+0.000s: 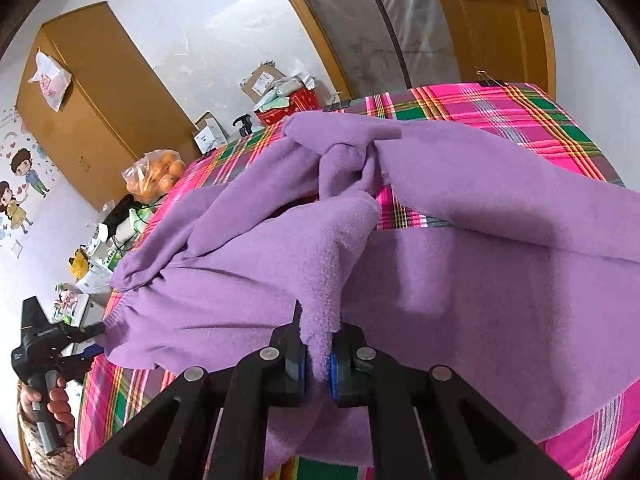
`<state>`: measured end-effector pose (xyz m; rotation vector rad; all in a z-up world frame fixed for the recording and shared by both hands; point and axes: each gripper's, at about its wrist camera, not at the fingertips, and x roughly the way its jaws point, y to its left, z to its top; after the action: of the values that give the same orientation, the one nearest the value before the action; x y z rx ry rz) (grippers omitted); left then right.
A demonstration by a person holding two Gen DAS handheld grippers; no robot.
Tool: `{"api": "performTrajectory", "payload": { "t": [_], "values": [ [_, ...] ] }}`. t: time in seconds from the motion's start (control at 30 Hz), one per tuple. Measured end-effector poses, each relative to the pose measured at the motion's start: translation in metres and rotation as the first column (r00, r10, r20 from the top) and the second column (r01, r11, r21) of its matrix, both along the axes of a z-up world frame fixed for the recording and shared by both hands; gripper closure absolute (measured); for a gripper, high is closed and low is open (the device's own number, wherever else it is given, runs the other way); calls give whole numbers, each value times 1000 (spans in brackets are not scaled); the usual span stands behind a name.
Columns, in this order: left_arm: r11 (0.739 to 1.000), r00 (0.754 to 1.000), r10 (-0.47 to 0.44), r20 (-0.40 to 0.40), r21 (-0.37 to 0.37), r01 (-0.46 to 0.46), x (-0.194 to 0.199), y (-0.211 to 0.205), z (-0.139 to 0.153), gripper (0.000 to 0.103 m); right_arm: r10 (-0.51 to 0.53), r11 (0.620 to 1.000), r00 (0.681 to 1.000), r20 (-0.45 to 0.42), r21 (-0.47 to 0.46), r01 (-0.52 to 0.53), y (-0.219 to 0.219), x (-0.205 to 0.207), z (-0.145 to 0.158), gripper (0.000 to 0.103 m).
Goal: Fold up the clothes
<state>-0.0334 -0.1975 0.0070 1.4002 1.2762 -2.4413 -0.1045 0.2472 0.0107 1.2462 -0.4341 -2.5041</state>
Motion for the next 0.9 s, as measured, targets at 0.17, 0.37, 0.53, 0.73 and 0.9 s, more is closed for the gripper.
{"api": "performTrajectory", "payload": {
  "t": [0.17,0.37,0.53,0.73,0.9],
  "values": [
    [999,999,-26,23,43,25,-7,4,-13,94,-4,1000,1000,-20,1,4,5,14,11,95],
    [997,999,-31,-30,66,33,14,5,2,94,-19,1000,999,-46,19,20,13,37,28,95],
    [996,996,-40,-74,79,46,34,6,15,94,-5,999,998,-65,47,8,15,67,43,95],
    [995,994,-59,-95,72,66,69,5,23,94,24,997,997,-78,70,-18,11,111,54,95],
    [993,993,-69,-91,88,77,99,1,17,94,37,996,997,-73,88,-31,11,137,53,95]
  ]
}}
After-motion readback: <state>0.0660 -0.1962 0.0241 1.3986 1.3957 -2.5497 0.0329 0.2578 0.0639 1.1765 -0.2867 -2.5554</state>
